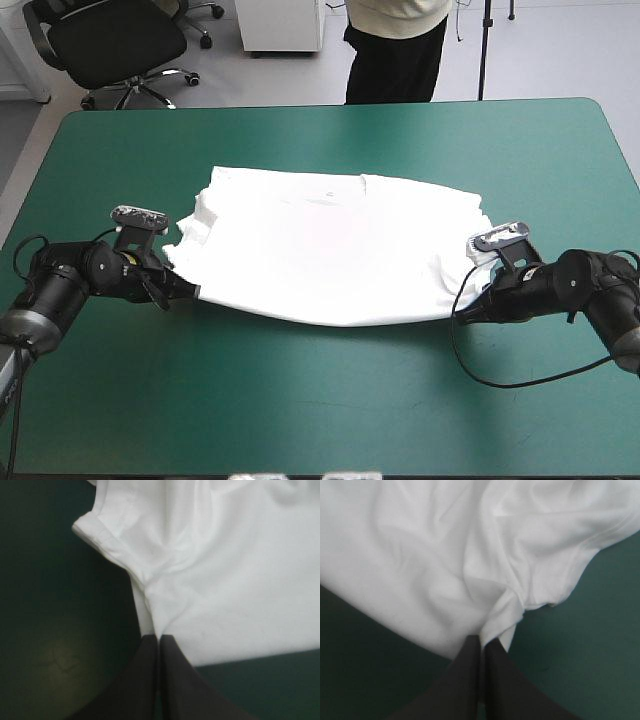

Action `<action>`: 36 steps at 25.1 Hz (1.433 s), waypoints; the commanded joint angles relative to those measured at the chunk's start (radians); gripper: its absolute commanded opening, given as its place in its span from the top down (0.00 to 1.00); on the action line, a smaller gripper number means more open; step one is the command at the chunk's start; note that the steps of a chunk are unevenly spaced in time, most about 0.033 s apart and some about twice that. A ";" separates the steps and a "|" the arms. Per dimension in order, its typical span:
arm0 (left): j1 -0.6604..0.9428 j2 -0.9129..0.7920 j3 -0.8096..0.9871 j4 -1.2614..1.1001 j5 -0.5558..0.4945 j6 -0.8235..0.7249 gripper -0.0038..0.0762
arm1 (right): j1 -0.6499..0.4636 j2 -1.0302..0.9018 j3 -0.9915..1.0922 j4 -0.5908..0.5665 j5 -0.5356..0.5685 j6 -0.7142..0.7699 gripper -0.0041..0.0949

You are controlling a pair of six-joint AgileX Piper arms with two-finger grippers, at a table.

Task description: Fold the cloth

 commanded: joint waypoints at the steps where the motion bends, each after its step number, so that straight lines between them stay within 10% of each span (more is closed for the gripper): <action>1: 0.001 -0.033 -0.008 0.035 0.023 -0.011 0.97 | -0.006 -0.029 -0.002 -0.003 0.011 0.002 0.98; 13: -0.003 -0.031 0.051 0.088 0.031 -0.068 0.94 | -0.006 -0.025 0.065 0.016 0.070 -0.009 0.84; 20: -0.003 -0.035 0.051 -0.014 0.056 -0.038 0.35 | -0.006 -0.042 0.043 0.053 0.060 -0.008 0.67; 36: -0.001 0.004 -0.102 -0.053 -0.097 -0.183 0.34 | -0.050 -0.044 -0.195 -0.127 -0.040 0.218 0.63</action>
